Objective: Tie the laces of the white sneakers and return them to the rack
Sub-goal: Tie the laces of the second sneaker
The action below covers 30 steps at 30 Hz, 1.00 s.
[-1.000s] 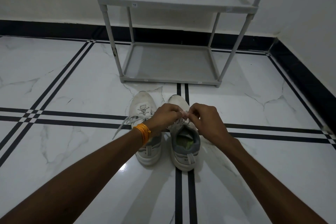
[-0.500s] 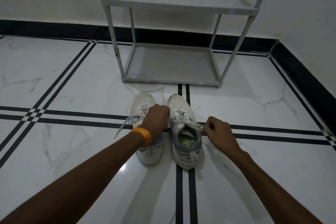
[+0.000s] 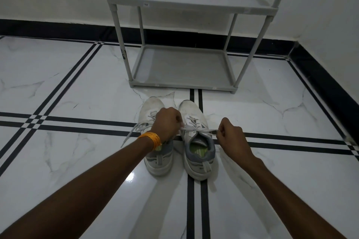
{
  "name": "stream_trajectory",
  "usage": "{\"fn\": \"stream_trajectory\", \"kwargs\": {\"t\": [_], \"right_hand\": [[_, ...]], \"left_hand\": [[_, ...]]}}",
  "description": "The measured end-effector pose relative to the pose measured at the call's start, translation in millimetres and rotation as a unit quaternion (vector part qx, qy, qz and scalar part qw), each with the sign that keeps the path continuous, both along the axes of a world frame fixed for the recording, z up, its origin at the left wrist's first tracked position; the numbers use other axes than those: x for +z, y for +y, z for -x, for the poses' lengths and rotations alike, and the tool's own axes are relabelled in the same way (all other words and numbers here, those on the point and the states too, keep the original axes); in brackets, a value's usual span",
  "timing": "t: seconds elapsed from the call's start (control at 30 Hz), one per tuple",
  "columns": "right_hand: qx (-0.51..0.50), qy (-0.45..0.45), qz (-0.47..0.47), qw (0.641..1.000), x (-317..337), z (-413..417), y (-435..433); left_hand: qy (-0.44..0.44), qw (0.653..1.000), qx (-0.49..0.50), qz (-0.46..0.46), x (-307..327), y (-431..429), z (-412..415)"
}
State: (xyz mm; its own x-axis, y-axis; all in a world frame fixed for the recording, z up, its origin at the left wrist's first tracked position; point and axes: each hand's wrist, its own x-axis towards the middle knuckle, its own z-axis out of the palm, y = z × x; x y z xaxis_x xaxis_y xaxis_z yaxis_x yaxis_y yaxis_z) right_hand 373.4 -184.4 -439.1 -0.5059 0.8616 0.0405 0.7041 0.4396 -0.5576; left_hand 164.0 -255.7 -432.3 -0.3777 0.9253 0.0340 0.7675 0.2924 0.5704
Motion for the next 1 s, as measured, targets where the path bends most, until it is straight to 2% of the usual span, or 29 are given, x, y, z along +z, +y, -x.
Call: {"fn": "stream_trajectory", "kwargs": {"t": [0.17,0.27,0.33,0.47,0.7,0.83,1.0], "right_hand": [[0.03,-0.108,-0.054,0.992,-8.7,-4.9,-0.7],[0.042,-0.128,-0.083,0.987,-12.9,-6.2,-4.2],[0.038,-0.153,-0.091,0.983,-16.2,-11.0,-2.5],[0.034,-0.153,-0.089,0.984,-22.5,-24.0,0.5],[0.03,-0.139,-0.055,0.988,-31.6,-15.9,-3.1],[0.027,-0.144,-0.068,0.987,-31.3,-20.6,0.3],[0.025,-0.154,-0.056,0.986,-32.6,-20.5,0.8]], "left_hand": [[0.001,1.0,0.015,-0.008,-1.2,-0.3,7.1],[0.108,0.993,-0.032,0.024,-4.2,-2.1,5.0],[0.192,0.976,-0.083,0.063,-3.5,-3.9,3.1],[0.237,0.955,-0.13,0.12,-12.2,-9.1,9.4],[0.12,0.991,0.007,0.056,-27.9,-4.0,12.2],[0.123,0.988,0.0,0.094,-36.4,-10.0,10.7],[0.067,0.995,0.025,0.076,-38.6,-2.8,15.2]]}}
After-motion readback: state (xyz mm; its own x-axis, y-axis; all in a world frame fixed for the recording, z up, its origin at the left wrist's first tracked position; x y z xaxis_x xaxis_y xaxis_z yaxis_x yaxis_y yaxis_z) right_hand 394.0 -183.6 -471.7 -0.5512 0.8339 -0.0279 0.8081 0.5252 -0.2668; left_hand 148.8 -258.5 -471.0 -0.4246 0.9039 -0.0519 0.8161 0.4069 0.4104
